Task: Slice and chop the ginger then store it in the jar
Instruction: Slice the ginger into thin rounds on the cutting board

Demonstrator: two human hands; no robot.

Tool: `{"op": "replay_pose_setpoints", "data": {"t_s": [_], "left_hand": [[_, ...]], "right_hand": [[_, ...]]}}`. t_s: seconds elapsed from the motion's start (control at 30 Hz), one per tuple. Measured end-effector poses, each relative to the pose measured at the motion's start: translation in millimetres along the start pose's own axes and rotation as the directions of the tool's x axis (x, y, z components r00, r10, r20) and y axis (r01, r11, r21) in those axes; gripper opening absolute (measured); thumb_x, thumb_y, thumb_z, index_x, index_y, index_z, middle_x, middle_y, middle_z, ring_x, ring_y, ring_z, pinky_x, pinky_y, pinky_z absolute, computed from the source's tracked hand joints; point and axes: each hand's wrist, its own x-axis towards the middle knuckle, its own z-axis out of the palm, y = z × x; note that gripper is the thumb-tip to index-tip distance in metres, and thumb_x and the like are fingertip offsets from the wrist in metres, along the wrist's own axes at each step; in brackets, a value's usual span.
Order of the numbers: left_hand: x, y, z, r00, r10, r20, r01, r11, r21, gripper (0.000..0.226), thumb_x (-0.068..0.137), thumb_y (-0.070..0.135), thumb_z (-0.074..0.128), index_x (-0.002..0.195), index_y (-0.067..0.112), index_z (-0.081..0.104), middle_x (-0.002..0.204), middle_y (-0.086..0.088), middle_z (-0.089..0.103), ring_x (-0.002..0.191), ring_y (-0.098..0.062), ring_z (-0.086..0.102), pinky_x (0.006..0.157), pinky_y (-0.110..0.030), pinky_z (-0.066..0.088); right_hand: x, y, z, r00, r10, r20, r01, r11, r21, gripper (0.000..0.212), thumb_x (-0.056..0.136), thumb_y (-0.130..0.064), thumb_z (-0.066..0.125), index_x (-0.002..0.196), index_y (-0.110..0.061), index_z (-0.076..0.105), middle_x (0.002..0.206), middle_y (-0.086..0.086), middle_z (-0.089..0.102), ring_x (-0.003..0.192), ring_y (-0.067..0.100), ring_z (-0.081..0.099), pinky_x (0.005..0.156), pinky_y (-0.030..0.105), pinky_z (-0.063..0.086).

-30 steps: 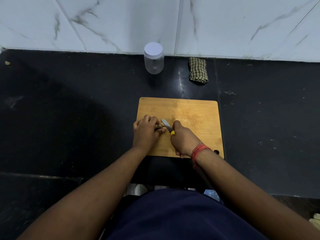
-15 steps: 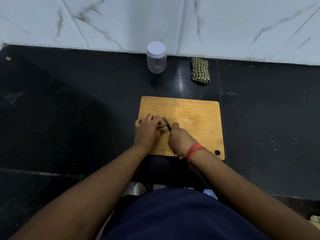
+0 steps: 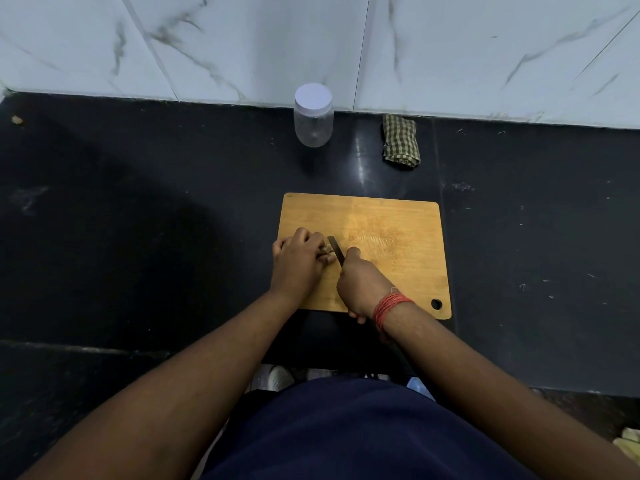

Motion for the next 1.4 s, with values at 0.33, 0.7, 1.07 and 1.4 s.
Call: {"op": "replay_pose_setpoints", "data": {"t_s": [0.33,0.7,1.07,1.4], "left_hand": [[-0.2,-2.0,5.1,0.999,-0.013,-0.029,0.011,0.998,-0.060,0.013,0.089,0.030,0.070,0.098,0.026,0.062,0.103,0.007,0.055,0.101,-0.014,0.051,0.098,-0.031,0.021],[-2.7,-0.4,5.6,0.999,-0.009,-0.040,0.008,1.000,-0.026,0.011,0.090,0.032,0.063,0.099,0.025,0.061,0.102,0.005,0.055,0.099,-0.018,0.053,0.100,-0.038,0.029],[-4.2,0.9,4.0,0.999,-0.016,-0.042,0.014,0.999,-0.041,0.018,0.089,0.039,0.065,0.098,0.024,0.061,0.103,0.005,0.056,0.099,-0.016,0.052,0.099,-0.037,0.031],[-4.8,1.3,1.4,0.999,-0.012,-0.042,0.010,0.999,-0.037,0.020,0.089,0.041,0.067,0.099,0.025,0.062,0.103,0.007,0.056,0.100,-0.014,0.052,0.101,-0.037,0.029]], "right_hand": [[3.2,-4.5,-1.6,0.999,0.025,0.020,-0.025,0.999,-0.040,0.040,0.098,0.000,0.028,0.138,-0.006,0.028,0.078,0.016,0.058,0.040,0.020,0.053,0.027,0.020,0.036],[-12.3,-8.8,-14.3,0.995,-0.078,0.059,0.084,0.991,-0.106,0.036,0.100,-0.006,0.035,0.134,0.004,0.042,0.117,0.025,0.061,0.055,0.014,0.038,0.052,0.029,0.041],[-12.7,-5.3,-17.7,0.992,0.048,0.117,-0.026,0.984,-0.179,0.052,0.094,0.007,0.032,0.144,-0.006,0.026,0.082,0.016,0.051,0.048,0.022,0.056,0.033,0.026,0.042],[-22.6,-1.3,-37.8,0.997,-0.028,0.072,0.050,0.942,-0.332,0.037,0.092,0.004,0.036,0.129,-0.002,0.040,0.092,0.015,0.056,0.061,0.024,0.058,0.039,0.028,0.042]]}}
